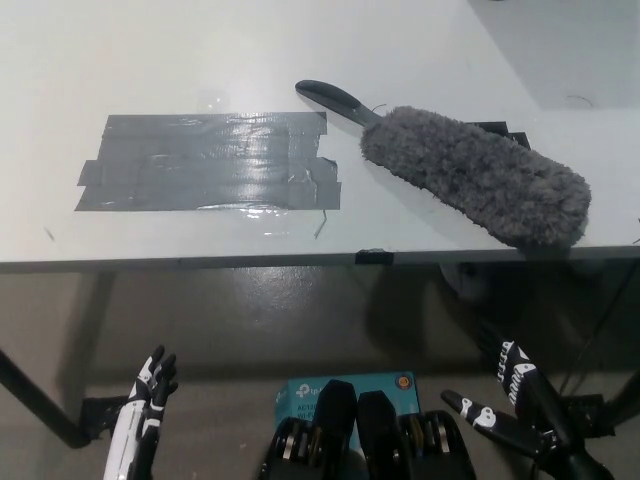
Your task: A grey duster is kept infront of the robot in the middle of the table and the robot extends its right arm to grab the duster, picks it up and hands it to a person
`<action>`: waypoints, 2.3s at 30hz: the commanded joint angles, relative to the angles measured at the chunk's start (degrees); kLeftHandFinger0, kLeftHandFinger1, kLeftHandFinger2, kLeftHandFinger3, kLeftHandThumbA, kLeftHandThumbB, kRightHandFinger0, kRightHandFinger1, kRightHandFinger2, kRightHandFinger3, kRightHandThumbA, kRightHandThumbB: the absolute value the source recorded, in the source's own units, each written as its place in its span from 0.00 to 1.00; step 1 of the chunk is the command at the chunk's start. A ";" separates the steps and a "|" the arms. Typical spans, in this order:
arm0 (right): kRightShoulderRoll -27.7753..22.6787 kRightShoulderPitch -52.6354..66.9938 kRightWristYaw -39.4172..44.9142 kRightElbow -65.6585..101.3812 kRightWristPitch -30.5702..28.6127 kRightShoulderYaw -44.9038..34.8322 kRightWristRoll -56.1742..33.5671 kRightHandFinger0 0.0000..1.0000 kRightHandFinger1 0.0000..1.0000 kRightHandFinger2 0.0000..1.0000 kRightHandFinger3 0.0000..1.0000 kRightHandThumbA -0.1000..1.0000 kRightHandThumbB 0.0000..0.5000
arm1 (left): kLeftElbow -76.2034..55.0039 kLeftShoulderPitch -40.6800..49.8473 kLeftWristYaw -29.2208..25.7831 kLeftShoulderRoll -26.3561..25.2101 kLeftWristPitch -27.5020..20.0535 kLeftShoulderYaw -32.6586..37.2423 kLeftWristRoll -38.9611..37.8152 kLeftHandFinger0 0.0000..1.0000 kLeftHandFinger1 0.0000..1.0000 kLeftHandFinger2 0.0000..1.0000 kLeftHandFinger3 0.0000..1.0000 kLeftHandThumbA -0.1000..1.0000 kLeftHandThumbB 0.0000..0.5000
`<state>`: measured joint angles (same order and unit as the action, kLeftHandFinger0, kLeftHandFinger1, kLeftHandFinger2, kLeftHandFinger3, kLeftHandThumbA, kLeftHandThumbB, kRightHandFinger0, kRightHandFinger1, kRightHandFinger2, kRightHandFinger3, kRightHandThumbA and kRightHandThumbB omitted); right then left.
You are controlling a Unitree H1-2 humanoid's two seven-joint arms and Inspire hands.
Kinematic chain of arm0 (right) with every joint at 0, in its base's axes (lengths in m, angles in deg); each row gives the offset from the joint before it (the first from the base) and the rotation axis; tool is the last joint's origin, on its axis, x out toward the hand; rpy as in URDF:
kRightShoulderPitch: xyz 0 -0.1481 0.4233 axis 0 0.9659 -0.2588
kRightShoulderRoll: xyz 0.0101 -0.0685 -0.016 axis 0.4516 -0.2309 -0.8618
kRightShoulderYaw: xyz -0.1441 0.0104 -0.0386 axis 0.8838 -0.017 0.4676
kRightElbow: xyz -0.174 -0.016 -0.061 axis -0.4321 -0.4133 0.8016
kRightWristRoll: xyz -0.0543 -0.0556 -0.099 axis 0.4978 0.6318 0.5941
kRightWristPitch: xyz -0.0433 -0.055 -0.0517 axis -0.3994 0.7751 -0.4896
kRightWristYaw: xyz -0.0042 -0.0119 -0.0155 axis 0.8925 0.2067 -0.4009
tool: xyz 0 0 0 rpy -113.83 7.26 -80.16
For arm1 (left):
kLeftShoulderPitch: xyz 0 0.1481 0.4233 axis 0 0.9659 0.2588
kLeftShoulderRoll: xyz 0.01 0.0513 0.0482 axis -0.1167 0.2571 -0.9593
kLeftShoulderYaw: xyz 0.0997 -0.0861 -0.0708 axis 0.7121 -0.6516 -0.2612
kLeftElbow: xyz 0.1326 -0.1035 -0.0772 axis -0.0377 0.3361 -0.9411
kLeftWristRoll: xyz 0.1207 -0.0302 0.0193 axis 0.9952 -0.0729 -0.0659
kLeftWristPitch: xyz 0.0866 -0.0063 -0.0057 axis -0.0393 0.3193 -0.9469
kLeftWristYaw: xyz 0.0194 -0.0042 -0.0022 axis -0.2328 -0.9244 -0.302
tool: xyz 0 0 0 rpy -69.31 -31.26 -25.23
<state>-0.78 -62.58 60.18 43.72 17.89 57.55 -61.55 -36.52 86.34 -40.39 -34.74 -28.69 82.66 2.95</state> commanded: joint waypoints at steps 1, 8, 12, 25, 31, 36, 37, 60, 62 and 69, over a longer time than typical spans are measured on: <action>-0.40 -1.24 0.60 1.87 -2.83 0.10 0.79 1.00 1.00 1.00 1.00 0.93 0.81 | -1.16 -0.58 0.80 -0.68 -2.22 -0.24 -0.74 1.00 1.00 1.00 1.00 0.92 0.65; -0.34 -1.10 0.74 1.69 -2.88 0.10 0.96 1.00 1.00 1.00 1.00 0.94 0.82 | -1.34 -0.38 0.38 -0.61 -2.06 -0.19 0.03 1.00 1.00 1.00 1.00 0.92 0.66; -0.32 -1.09 0.62 1.88 -2.83 0.09 1.22 1.00 1.00 1.00 1.00 0.94 0.81 | -1.10 -0.44 0.55 -0.71 -2.29 -0.16 -0.12 1.00 1.00 1.00 1.00 0.92 0.66; -0.34 -1.34 0.69 1.60 -3.00 -0.06 1.08 1.00 1.00 1.00 1.00 0.94 0.81 | -1.00 -0.84 -0.09 -0.70 -2.33 -0.07 1.25 1.00 1.00 1.00 1.00 0.90 0.64; -0.29 -1.22 0.66 1.67 -2.95 0.11 1.33 1.00 1.00 1.00 1.00 0.94 0.80 | -0.71 -0.88 -0.05 -0.78 -2.14 -0.07 1.49 1.00 1.00 1.00 1.00 0.87 0.61; -0.27 -1.33 0.57 1.60 -3.12 0.22 1.66 1.00 1.00 1.00 1.00 0.94 0.78 | -0.87 -0.83 -0.04 -0.87 -2.03 -0.02 1.99 1.00 1.00 1.00 1.00 0.87 0.59; -0.24 -1.28 0.58 1.72 -3.15 0.17 1.55 1.00 1.00 1.00 1.00 0.94 0.78 | -0.91 -0.79 -0.03 -0.89 -2.05 0.02 2.13 1.00 1.00 1.00 1.00 0.87 0.59; -4.35 -9.94 -3.73 23.04 2.83 -7.86 8.14 1.00 1.00 1.00 1.00 0.95 0.70 | -0.30 -0.28 2.62 -2.13 -4.51 0.82 0.38 1.00 1.00 1.00 1.00 0.89 0.79; -5.58 -12.71 -3.23 23.14 6.23 -8.24 8.43 1.00 1.00 1.00 1.00 0.96 0.75 | -0.30 -0.18 2.83 -2.05 -4.38 0.78 0.07 1.00 1.00 1.00 1.00 0.88 0.83; -10.94 -24.37 -0.60 17.80 17.84 -6.47 11.49 1.00 1.00 1.00 1.00 0.95 0.75 | -0.36 -0.40 3.09 -1.87 -4.32 0.54 -0.25 1.00 1.00 1.00 1.00 0.87 0.86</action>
<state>-8.38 -80.28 57.89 62.97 25.37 50.20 -53.85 -36.06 86.25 -38.00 -36.13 -30.54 83.30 3.87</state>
